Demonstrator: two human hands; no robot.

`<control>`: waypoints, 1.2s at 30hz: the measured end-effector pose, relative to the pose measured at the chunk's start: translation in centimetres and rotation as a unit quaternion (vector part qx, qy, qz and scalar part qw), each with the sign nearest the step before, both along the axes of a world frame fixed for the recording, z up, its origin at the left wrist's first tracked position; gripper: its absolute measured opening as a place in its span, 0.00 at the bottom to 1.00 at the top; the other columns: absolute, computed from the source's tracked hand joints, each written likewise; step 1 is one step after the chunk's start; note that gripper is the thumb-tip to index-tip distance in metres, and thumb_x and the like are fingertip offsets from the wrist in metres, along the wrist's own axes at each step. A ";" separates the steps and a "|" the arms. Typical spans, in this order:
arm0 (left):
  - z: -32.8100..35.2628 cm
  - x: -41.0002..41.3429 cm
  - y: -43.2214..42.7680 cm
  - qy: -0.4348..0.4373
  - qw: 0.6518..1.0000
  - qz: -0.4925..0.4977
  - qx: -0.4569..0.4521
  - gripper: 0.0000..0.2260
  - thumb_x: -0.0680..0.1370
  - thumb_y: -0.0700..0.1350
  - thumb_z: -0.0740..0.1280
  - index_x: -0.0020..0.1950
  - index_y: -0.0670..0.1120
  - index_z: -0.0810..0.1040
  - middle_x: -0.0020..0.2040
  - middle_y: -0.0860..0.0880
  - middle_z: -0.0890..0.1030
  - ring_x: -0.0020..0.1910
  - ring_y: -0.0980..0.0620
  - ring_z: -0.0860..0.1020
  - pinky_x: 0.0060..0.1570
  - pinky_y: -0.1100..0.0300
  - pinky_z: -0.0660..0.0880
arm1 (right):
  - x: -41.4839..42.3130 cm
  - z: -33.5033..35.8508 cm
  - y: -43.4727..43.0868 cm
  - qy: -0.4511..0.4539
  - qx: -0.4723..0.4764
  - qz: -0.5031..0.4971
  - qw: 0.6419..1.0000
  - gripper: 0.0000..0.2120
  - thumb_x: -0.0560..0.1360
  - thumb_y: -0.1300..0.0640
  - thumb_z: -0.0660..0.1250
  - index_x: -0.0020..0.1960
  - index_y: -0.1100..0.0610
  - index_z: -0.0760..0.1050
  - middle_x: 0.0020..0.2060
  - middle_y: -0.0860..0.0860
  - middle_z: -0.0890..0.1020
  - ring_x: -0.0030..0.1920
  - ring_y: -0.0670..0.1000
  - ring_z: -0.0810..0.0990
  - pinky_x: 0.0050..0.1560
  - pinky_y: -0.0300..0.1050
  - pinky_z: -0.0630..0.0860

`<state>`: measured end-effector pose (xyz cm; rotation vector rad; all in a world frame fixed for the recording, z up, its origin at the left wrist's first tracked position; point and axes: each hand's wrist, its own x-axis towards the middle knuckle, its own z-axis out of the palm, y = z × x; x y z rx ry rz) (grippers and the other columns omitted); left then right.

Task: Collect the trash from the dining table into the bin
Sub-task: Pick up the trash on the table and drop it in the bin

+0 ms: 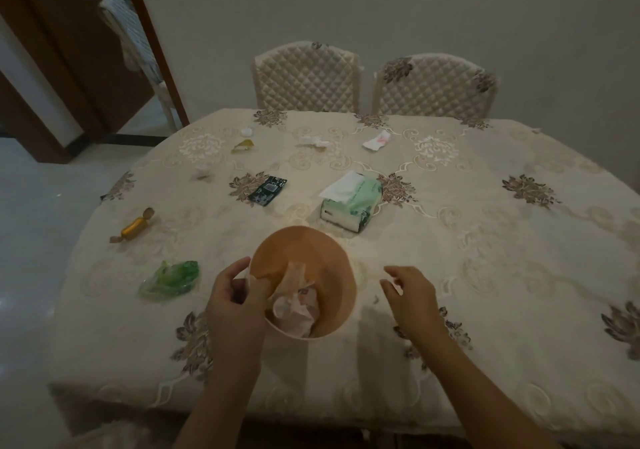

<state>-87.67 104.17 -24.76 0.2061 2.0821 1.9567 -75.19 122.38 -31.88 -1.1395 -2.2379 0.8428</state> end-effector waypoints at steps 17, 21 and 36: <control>0.4 -0.1 -0.2 0.009 1.000 0.014 -0.011 0.10 0.74 0.43 0.67 0.54 0.52 0.75 0.38 0.41 0.76 0.36 0.49 0.74 0.37 0.55 0.74 | -0.4 -5.2 -0.7 -0.112 0.067 -0.007 0.991 0.02 0.70 0.61 0.69 0.42 0.58 0.80 0.44 0.58 0.80 0.46 0.60 0.76 0.43 0.53 0.73; 0.4 -0.2 -0.3 0.005 1.000 0.020 -0.012 0.09 0.74 0.43 0.67 0.54 0.52 0.76 0.40 0.39 0.77 0.37 0.47 0.75 0.40 0.51 0.75 | -0.9 -5.0 -0.6 -0.101 0.042 -0.020 0.994 0.08 0.70 0.60 0.68 0.48 0.60 0.77 0.48 0.59 0.80 0.50 0.61 0.75 0.48 0.55 0.72; 0.6 -0.3 -0.5 0.001 1.000 0.022 -0.019 0.10 0.74 0.43 0.67 0.54 0.52 0.75 0.41 0.44 0.79 0.38 0.50 0.77 0.40 0.53 0.76 | -2.3 -4.5 -0.5 -0.025 0.027 0.010 0.999 0.03 0.72 0.68 0.64 0.41 0.65 0.75 0.41 0.62 0.78 0.44 0.61 0.73 0.42 0.46 0.64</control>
